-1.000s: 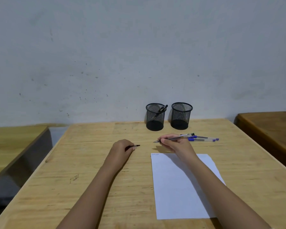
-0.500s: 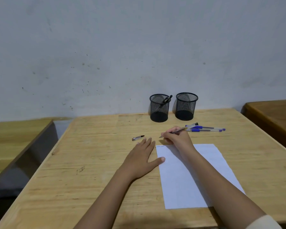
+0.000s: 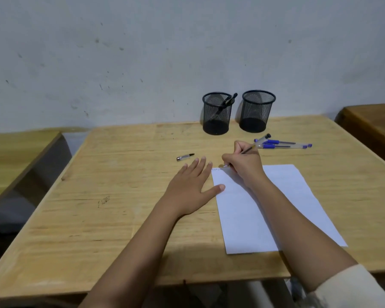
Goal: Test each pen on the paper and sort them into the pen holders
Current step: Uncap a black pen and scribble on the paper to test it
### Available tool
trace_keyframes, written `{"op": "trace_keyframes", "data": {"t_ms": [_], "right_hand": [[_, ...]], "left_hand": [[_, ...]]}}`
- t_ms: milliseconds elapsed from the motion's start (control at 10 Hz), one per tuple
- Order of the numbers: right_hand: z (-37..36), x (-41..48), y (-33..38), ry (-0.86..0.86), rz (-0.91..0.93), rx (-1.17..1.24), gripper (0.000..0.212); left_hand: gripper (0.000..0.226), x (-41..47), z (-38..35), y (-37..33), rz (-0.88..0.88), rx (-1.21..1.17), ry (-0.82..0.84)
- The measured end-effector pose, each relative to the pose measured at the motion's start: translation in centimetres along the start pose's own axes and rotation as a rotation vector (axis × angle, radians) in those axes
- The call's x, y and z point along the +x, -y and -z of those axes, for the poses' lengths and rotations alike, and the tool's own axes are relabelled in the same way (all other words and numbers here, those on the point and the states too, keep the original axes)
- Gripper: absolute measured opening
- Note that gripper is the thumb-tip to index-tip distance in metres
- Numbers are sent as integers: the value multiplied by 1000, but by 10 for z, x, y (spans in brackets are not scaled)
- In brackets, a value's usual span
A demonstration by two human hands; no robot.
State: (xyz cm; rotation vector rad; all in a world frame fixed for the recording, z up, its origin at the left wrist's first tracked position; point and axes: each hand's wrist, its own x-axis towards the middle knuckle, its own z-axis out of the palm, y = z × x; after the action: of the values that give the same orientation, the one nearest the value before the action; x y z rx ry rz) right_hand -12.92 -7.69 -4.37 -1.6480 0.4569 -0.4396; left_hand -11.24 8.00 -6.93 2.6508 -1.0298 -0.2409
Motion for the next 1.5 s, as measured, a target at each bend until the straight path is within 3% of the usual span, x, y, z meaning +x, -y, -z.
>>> {"op": "trace_keyframes", "data": {"t_ms": [700,1500], "right_hand": [[-1,4,-6,45,87,-102,41],[-1,1,-5,-38,79,-112,40]], "left_hand": [[74,0,0,-1,2,6,1],[74,-2,0,0,1,1,-9]]}}
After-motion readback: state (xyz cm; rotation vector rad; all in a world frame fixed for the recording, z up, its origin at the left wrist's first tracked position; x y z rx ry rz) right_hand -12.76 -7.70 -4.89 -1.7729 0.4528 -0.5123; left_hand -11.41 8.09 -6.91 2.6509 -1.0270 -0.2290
